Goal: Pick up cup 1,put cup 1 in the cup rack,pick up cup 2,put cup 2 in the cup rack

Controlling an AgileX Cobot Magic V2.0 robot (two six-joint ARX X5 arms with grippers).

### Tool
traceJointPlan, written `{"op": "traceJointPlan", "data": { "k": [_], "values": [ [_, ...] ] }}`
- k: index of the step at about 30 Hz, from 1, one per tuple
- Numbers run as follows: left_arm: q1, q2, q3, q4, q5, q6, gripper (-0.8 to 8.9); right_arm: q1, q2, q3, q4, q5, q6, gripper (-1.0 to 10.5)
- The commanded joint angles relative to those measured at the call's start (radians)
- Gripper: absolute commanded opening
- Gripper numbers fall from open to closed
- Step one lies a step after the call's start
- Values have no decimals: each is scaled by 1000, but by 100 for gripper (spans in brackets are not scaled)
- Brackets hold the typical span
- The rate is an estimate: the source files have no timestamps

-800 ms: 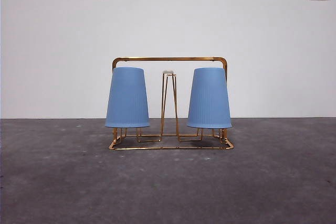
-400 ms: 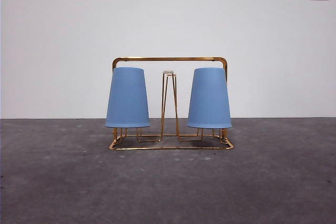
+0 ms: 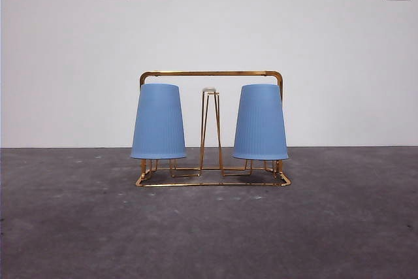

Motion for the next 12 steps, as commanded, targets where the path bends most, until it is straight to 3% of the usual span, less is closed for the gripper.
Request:
{"op": "traceJointPlan", "data": {
  "k": [1, 12],
  "values": [
    [4, 2, -11, 7, 0, -10, -4, 0, 0, -7, -27, -2, 11, 2],
    [4, 6, -11, 7, 0, -10, -4, 0, 0, -7, -27, -2, 11, 2]
  ]
}}
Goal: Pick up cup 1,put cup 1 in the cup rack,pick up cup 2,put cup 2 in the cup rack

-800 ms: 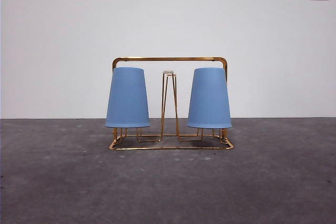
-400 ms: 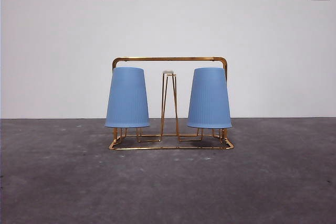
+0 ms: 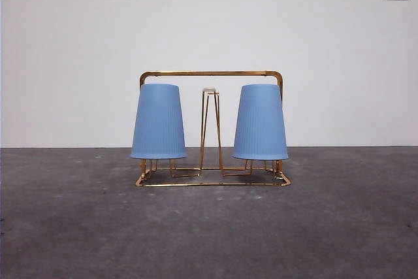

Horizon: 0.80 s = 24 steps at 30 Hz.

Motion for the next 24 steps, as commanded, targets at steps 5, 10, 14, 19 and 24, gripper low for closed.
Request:
{"op": "traceJointPlan", "data": {
  "k": [5, 10, 14, 19, 24],
  "values": [
    [4, 0, -11, 7, 0, -10, -4, 0, 0, -7, -27, -2, 11, 3],
    [4, 0, -11, 7, 0, -10, -4, -28, -3, -7, -27, 44, -48, 2],
    [4, 0, -11, 7, 0, -10, -4, -157, -3, -7, 10, 46, -101, 2],
    [4, 0, -11, 7, 0, -10, -4, -418, -5, -8, 82, 34, -130, 2],
    [4, 0, -11, 7, 0, -10, -4, -647, -36, -42, 212, -98, -208, 2]
  ]
}}
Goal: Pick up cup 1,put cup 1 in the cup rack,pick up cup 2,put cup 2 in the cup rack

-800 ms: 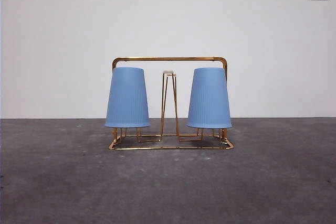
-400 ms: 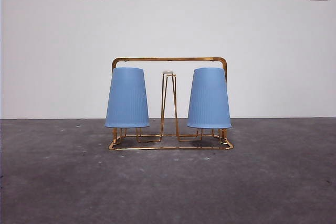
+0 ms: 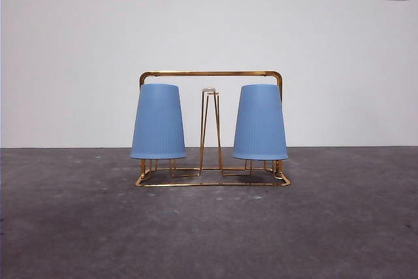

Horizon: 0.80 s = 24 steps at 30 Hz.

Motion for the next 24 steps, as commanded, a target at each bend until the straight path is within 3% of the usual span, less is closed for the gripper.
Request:
{"op": "traceJointPlan", "data": {
  "k": [1, 4, 7, 18, 24],
  "values": [
    [4, 0, -11, 6, 1, -10, -4, -98, -32, -46, 98, -100, -77, 2],
    [4, 0, -11, 6, 1, -10, -4, -167, -82, -145, 236, -212, -119, 2],
    [4, 0, -11, 6, 1, -10, -4, -210, -147, -285, 372, -262, -121, 2],
    [4, 0, -11, 6, 1, -10, -4, -230, -389, -858, 719, -237, -97, 2],
    [4, 0, -11, 6, 1, -10, -4, -230, -515, -1110, 887, -212, -45, 2]
  ]
}}
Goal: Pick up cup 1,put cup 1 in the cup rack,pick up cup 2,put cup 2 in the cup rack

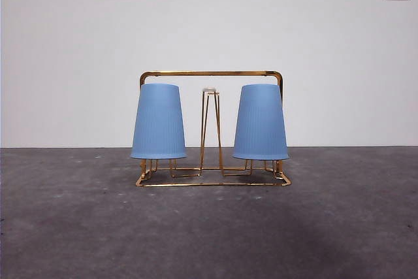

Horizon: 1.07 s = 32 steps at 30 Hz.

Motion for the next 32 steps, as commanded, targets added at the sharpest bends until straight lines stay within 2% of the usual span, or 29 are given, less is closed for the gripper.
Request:
{"op": "traceJointPlan", "data": {
  "k": [1, 11, 18, 23, 32],
  "values": [
    [4, 0, -11, 6, 1, -10, -4, -2, -52, -103, 56, 17, 35, 2],
    [4, 0, -11, 6, 0, -10, -3, -2, -207, -373, 128, 89, 119, 2],
    [4, 0, -11, 6, 1, -10, -4, -1, -291, -511, 131, 89, 161, 2],
    [4, 0, -11, 6, 0, -10, -4, -1, -292, -581, 131, 88, 190, 2],
    [4, 7, -10, 7, 0, -10, -4, 0, -292, -583, 145, 88, 185, 2]
  ]
}}
